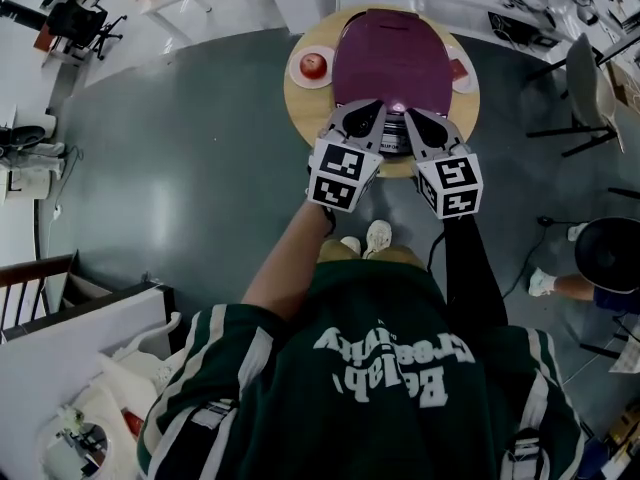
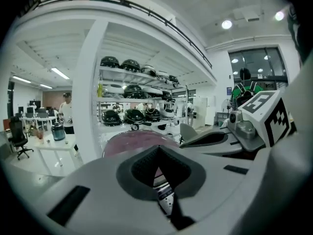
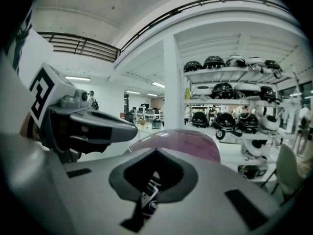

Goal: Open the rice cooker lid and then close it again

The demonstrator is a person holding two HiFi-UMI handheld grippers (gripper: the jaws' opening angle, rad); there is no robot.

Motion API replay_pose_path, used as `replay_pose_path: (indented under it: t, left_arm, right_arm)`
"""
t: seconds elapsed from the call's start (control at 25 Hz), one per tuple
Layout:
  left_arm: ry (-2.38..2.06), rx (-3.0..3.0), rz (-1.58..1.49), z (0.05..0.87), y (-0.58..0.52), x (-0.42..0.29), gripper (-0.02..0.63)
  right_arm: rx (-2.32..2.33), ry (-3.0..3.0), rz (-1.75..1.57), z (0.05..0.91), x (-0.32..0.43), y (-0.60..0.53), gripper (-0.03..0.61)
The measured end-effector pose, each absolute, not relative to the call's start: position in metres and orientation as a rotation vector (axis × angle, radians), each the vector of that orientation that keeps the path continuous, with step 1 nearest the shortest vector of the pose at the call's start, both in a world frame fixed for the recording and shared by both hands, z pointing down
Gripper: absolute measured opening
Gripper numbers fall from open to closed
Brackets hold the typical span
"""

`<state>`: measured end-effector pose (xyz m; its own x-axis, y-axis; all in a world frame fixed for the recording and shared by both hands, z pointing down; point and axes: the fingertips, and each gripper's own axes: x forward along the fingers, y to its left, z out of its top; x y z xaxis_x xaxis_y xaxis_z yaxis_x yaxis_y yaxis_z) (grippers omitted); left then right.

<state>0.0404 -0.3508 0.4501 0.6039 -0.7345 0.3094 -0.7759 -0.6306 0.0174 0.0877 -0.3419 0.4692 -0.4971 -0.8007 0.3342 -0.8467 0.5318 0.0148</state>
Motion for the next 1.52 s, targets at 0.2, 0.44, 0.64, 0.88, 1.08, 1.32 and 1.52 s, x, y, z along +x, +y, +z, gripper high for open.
replay_pose_path:
  t: [0.2, 0.44, 0.64, 0.88, 1.08, 1.32, 1.52]
  left_arm:
    - [-1.32, 2.686, 0.528, 0.468, -0.352, 0.039, -0.003]
    - [-1.277, 2.64, 0.577, 0.49, -0.35, 0.04, -0.003]
    - [-1.23, 2.585, 0.62, 0.511, -0.349, 0.043, -0.003]
    - [-1.22, 2.541, 0.593, 0.517, -0.349, 0.042, -0.003]
    - [-1.177, 2.515, 0.575, 0.518, -0.347, 0.043, -0.003]
    - [-1.212, 2.505, 0.55, 0.52, -0.348, 0.044, -0.003]
    - [-1.192, 2.502, 0.539, 0.519, -0.346, 0.043, -0.003]
  right_arm:
    - [1.322, -2.456, 0.246, 0.485, 0.087, -0.344, 0.003]
    - [1.292, -2.429, 0.266, 0.498, 0.088, -0.345, 0.003]
    - [1.256, -2.413, 0.284, 0.51, 0.087, -0.347, 0.003]
    - [1.234, -2.414, 0.303, 0.51, 0.086, -0.347, 0.003]
    - [1.257, -2.392, 0.309, 0.511, 0.086, -0.346, 0.003]
    - [1.265, -2.394, 0.3, 0.512, 0.087, -0.348, 0.003]
    - [1.271, -2.388, 0.284, 0.511, 0.087, -0.346, 0.003]
